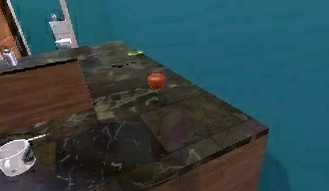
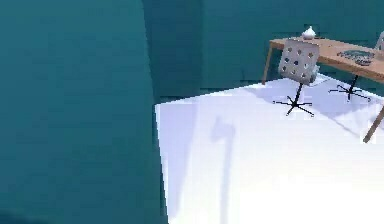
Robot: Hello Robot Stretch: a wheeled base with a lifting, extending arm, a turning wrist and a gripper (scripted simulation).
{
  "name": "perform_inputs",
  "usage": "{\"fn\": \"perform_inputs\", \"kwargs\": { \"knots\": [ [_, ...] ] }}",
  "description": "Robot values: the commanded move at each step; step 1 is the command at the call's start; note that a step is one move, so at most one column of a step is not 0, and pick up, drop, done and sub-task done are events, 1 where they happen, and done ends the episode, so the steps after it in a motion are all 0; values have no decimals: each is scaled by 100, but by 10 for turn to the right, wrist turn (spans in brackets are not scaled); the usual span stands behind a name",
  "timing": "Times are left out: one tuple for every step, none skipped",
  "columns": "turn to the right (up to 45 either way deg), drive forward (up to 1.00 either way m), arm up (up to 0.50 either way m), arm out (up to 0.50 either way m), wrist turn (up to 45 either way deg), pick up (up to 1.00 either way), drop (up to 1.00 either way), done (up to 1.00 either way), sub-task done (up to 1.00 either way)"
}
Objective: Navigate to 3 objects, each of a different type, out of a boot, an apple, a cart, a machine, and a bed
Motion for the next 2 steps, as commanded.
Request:
{"fn": "perform_inputs", "kwargs": {
  "knots": [
    [0,0,0,0,0,0,0,0,100],
    [-450,0,0,0,0,0,0,0,0]
  ]
}}
